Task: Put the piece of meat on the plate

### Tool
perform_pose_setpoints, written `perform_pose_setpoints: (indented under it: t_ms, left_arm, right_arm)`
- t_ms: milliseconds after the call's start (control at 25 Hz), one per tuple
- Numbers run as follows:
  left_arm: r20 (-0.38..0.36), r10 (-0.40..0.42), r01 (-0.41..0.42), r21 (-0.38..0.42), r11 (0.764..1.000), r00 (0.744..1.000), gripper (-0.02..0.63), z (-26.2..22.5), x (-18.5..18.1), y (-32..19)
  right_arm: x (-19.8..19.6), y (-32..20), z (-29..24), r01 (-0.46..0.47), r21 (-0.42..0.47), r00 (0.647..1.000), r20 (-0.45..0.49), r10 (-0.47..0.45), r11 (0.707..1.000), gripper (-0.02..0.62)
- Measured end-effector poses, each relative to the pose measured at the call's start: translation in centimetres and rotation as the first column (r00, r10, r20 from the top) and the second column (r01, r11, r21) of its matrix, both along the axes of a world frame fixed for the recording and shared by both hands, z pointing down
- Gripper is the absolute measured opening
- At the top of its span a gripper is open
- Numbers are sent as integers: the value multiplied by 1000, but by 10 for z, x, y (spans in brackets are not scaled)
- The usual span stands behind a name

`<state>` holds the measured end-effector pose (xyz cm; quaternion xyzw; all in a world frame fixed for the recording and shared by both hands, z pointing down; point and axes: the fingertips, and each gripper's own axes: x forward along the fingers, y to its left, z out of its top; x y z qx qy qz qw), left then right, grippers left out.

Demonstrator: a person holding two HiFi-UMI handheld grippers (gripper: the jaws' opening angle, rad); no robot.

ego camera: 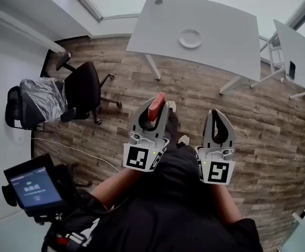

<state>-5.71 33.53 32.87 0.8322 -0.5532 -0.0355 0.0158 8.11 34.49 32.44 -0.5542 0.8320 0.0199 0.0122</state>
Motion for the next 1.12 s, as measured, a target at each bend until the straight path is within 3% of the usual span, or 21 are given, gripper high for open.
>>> perform_pose_setpoints:
  t_ms: [240, 480, 600, 760, 1000, 1120]
  left_arm:
    - [-23, 47, -47, -7, 999, 999, 94, 10, 19, -38]
    - [-65, 88, -91, -44, 995, 994, 94, 29, 34, -132]
    - [-91, 113, -118, -45, 992, 989, 94, 23, 43, -139]
    - [-64, 121, -122, -16, 992, 991, 94, 16, 48, -142]
    - [-49, 111, -114, -75, 991, 993, 94, 17, 34, -249]
    - [-45, 100, -103, -80, 991, 994, 94, 15, 19, -277]
  right_arm:
    - [20, -25, 9, -47, -18, 999, -24, 46, 999, 6]
    - [34, -112, 25, -84, -54, 995, -58, 81, 995, 6]
    - [32, -118, 21, -76, -57, 996, -54, 72, 996, 6]
    - [18, -124, 8, -28, -9, 997, -71, 28, 1000, 6]
    - [2, -241, 5, -13, -76, 999, -47, 9, 997, 6]
    - [-11, -275, 3, -4, -84, 999, -42, 0, 996, 6]
